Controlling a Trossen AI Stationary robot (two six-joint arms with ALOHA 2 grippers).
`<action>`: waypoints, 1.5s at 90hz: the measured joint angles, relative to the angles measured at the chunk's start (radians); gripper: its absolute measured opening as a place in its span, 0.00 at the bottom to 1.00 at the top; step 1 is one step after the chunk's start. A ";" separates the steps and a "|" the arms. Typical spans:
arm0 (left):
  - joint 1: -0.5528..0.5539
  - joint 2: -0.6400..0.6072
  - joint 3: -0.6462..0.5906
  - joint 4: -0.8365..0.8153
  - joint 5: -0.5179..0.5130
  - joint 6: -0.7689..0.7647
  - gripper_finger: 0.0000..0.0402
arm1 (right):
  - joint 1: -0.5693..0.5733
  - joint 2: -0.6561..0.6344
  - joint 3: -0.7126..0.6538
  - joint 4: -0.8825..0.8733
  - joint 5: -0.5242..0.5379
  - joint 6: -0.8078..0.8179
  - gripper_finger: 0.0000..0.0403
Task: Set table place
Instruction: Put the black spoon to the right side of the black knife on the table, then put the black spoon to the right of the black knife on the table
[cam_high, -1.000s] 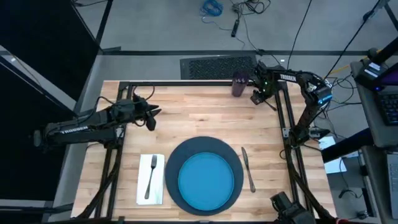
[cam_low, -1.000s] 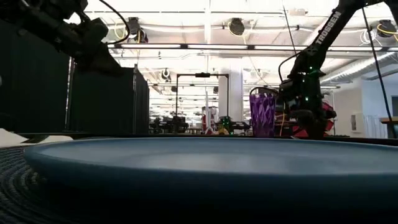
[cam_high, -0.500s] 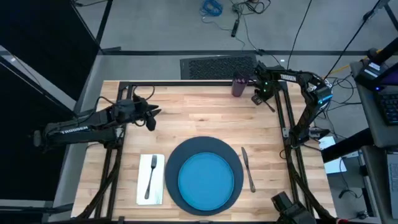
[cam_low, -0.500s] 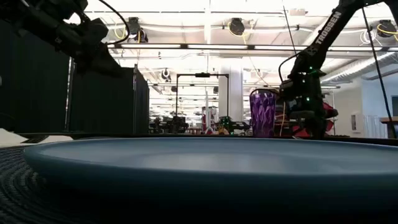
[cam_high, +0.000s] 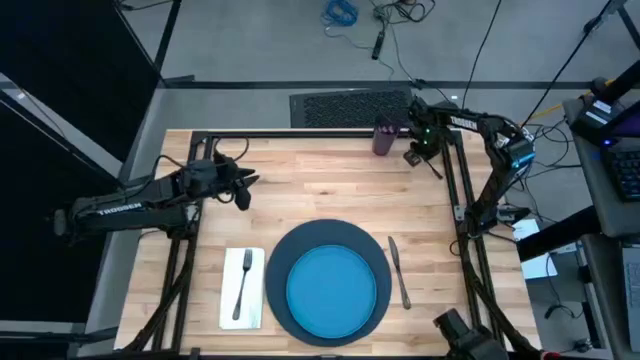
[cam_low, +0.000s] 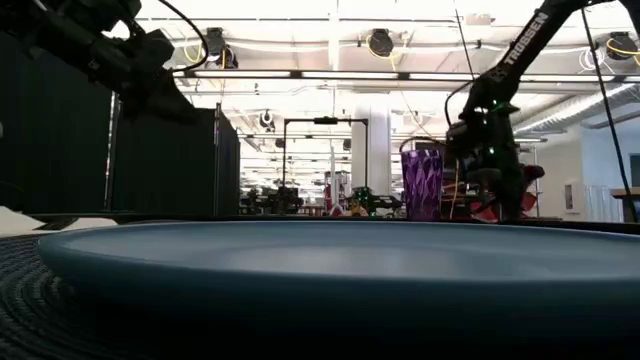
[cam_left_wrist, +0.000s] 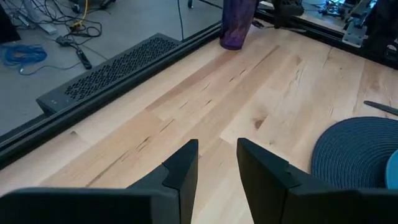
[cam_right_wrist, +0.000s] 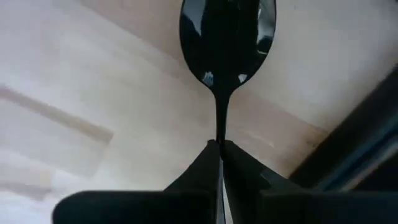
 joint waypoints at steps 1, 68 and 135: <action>0.000 0.000 0.000 0.000 0.000 0.000 0.24 | 0.003 -0.005 0.002 -0.004 0.001 0.005 0.00; 0.000 0.000 0.000 -0.011 0.019 0.007 0.24 | 0.430 -0.347 0.002 -0.246 0.044 0.456 0.00; 0.000 0.000 0.000 0.039 0.050 0.113 0.24 | 1.431 -0.360 -0.277 0.039 -0.017 1.590 0.00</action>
